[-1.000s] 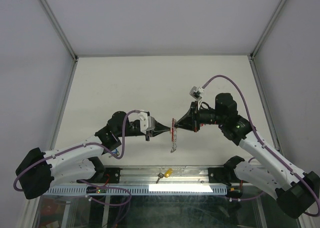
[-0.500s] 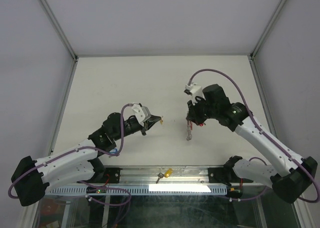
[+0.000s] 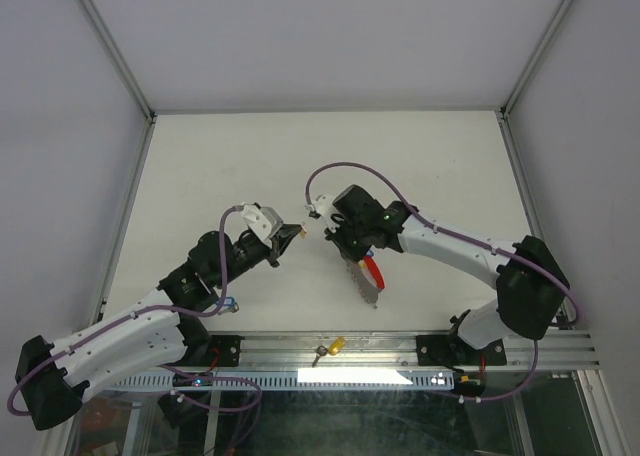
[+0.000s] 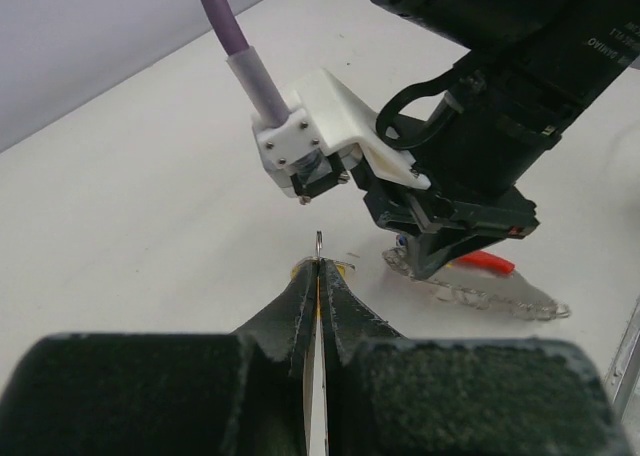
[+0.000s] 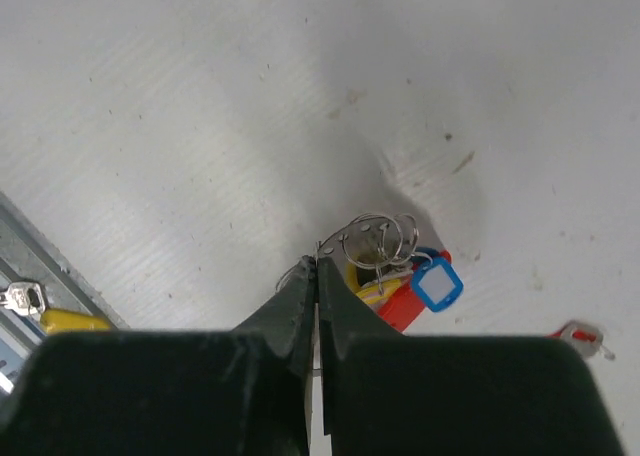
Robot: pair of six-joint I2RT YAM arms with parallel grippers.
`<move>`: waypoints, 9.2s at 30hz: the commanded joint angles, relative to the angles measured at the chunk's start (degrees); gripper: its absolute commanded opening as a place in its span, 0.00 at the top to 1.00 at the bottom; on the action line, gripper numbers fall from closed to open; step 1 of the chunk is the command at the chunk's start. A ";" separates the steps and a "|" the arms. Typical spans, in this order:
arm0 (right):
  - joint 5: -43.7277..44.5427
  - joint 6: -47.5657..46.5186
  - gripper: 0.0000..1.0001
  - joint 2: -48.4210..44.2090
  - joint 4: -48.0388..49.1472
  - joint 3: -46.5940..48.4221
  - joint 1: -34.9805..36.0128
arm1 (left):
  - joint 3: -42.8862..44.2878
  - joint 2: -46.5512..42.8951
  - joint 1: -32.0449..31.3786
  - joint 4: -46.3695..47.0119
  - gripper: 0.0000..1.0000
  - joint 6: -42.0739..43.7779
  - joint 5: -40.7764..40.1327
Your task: Put the keys on the keyring
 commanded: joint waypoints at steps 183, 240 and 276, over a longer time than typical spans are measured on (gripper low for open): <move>-18.39 -12.38 0.75 -51.32 48.69 -36.09 -1.15 | 1.63 -1.92 -4.19 2.84 1.00 34.58 27.22; 10.54 47.80 0.65 -0.06 32.06 -17.24 7.38 | 3.77 -9.47 -3.29 -4.49 1.00 30.42 4.24; 6.64 12.12 1.00 -15.73 33.94 -20.19 7.37 | 4.66 -6.43 -1.07 -5.37 1.00 31.13 6.74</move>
